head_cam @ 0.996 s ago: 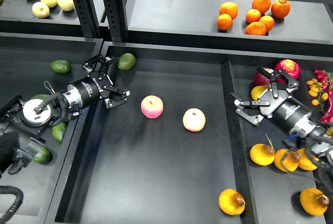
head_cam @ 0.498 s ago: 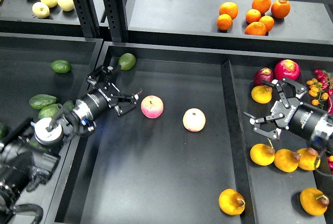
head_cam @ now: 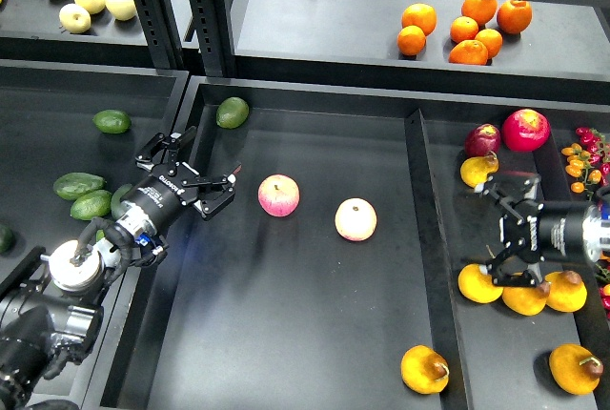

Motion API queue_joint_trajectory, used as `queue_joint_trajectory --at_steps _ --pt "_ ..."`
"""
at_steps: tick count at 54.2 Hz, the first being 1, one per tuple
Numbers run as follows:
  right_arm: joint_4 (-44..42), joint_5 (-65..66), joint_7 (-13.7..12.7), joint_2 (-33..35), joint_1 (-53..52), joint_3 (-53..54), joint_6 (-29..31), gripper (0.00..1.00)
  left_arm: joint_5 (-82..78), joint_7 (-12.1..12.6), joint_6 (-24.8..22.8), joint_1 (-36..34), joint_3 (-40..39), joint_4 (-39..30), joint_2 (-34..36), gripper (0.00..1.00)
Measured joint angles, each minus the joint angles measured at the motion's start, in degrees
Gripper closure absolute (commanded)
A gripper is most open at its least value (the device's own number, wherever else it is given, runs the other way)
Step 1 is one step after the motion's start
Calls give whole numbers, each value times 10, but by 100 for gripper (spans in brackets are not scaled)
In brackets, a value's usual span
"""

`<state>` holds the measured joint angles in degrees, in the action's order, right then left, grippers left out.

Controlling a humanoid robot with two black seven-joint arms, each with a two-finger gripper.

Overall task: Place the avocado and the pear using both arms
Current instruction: 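Lower the open right gripper over the yellow pear near the robot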

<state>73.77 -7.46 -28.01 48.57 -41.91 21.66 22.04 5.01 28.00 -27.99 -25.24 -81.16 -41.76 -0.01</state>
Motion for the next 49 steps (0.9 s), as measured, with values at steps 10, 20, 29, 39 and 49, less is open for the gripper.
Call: queue_joint_trajectory --at_steps 10,20,29,39,49 --pt "-4 88 0 -11 -12 -30 56 0 0 0 0 18 -1 -6 0 1" --pt "-17 177 0 -25 -13 -58 60 0 0 0 0 28 0 -8 0 1" --pt "-30 260 0 -40 -20 -82 60 0 0 0 0 30 1 -9 0 1" --pt "-31 296 0 -76 -32 -107 60 0 0 0 0 30 1 -9 0 1" --pt "-34 305 0 -108 -50 -152 60 0 -1 0 0 30 2 -9 0 1"
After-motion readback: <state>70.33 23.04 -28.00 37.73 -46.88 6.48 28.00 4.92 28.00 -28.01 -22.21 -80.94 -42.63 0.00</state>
